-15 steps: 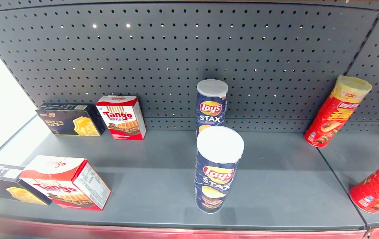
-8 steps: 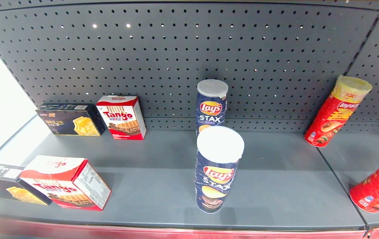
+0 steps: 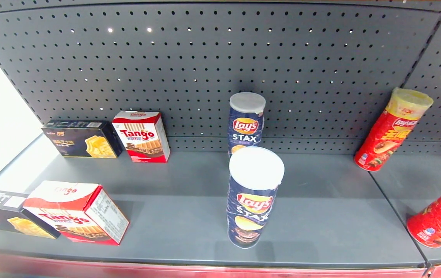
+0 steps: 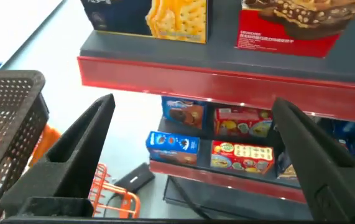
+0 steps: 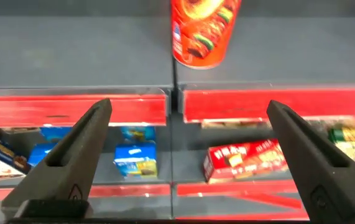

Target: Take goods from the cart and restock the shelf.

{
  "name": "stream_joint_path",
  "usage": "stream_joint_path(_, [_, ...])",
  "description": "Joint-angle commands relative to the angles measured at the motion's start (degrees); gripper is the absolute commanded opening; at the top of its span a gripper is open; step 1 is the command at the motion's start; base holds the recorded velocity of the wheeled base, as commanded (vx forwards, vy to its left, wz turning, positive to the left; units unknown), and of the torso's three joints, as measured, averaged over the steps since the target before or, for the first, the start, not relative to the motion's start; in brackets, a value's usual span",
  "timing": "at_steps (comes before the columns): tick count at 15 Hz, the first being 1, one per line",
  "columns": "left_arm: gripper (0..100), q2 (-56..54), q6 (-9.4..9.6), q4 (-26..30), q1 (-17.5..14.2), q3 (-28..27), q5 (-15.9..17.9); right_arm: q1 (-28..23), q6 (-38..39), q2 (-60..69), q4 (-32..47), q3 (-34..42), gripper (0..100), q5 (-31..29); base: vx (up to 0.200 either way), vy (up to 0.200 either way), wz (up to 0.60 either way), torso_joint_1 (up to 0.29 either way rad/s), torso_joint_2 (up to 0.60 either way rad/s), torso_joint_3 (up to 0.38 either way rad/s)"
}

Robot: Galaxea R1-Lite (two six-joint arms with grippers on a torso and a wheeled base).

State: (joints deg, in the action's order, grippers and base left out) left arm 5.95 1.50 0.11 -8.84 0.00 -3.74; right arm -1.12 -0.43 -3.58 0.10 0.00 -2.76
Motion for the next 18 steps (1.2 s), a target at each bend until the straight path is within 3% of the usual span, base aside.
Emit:
stream_joint_path(1, [100,0.12,0.26,-0.11,-1.01,0.00,-0.12,1.03,0.08,3.23,-0.01,0.00,100,0.03,0.000,0.000,0.00,0.000,0.00,0.000])
stream_joint_path(2, [100,0.12,0.26,-0.11,-1.01,0.00,-0.12,1.03,0.08,3.23,-0.01,0.00,100,0.03,0.000,0.000,0.00,0.000,0.00,0.000])
stream_joint_path(3, [100,0.12,1.93,-0.02,-0.83,0.00,1.46,1.03,0.08,3.23,-0.01,0.00,100,0.03,0.000,0.000,0.00,0.000,0.00,0.000])
stream_joint_path(6, [100,0.20,2.19,0.07,-0.65,0.00,7.61,1.03,0.08,3.23,-0.01,0.00,100,0.12,0.000,0.000,0.00,0.000,0.00,0.000])
stream_joint_path(7, [100,0.20,2.28,0.07,-0.39,0.00,7.61,1.03,0.08,3.23,-0.01,0.00,100,0.03,0.000,0.000,0.00,0.000,0.00,0.000])
stream_joint_path(8, [100,0.12,2.19,0.07,3.04,0.00,7.26,1.03,0.08,3.23,-0.01,0.00,100,0.12,0.000,0.000,0.00,0.000,0.00,0.000])
stream_joint_path(9, [100,-1.82,1.66,0.07,8.57,0.00,7.17,1.03,0.08,3.23,-0.01,0.00,100,0.12,0.000,0.000,0.00,0.000,0.00,0.000])
stream_joint_path(10, [100,-5.42,2.63,0.07,9.54,0.00,7.52,1.12,0.08,3.23,-0.01,0.00,100,0.12,0.000,0.000,0.00,0.000,0.00,0.000])
stream_joint_path(15, [100,-5.25,-0.01,0.07,9.10,0.00,6.29,1.03,0.08,3.23,-0.01,0.00,100,0.12,0.000,0.000,0.00,0.000,0.00,0.000])
stream_joint_path(18, [100,-5.25,-0.27,0.07,9.10,0.00,6.20,1.03,0.08,3.23,-0.01,0.00,100,0.12,0.000,0.000,0.00,0.000,0.00,0.000])
